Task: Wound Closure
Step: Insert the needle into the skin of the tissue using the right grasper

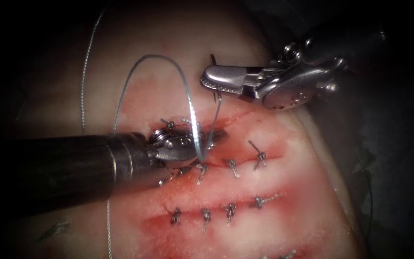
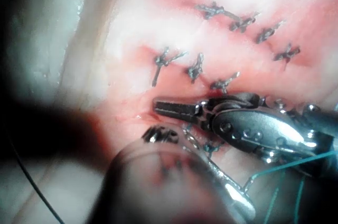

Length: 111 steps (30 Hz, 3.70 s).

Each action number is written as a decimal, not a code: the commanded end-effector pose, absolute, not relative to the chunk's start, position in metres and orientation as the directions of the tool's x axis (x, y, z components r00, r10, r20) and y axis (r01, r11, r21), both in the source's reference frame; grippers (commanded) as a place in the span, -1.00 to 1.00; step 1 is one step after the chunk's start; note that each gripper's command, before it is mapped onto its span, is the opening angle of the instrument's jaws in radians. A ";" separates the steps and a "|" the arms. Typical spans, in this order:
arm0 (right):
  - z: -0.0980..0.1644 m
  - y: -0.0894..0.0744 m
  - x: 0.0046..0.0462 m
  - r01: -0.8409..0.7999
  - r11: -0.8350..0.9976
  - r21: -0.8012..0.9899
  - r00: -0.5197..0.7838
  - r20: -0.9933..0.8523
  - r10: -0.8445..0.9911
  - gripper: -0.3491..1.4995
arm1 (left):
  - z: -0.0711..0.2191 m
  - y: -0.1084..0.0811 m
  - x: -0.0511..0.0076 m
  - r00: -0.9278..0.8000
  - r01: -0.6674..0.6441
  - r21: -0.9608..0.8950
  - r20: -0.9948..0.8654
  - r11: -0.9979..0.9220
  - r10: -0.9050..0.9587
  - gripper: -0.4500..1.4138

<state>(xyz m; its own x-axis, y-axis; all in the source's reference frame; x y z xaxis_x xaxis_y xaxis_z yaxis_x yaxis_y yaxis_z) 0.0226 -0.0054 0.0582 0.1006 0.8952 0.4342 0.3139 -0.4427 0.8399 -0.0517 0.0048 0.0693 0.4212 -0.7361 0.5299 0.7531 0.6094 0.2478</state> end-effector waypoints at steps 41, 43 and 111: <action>0.058 -0.007 0.0239 0.309 -0.516 0.799 0.094 0.514 0.852 -1.00 | 0.070 0.005 -0.0523 0.419 0.755 0.247 0.533 0.608 -0.736 -1.00; 0.058 -0.007 0.0239 0.309 -0.515 0.799 0.094 0.513 0.853 -1.00 | 0.070 0.005 -0.0523 0.419 0.755 0.247 0.533 0.608 -0.736 -1.00; 0.062 -0.008 0.0238 0.256 -0.507 0.823 0.099 0.499 0.861 -1.00 | 0.070 0.005 -0.0522 0.417 0.756 0.246 0.532 0.606 -0.737 -1.00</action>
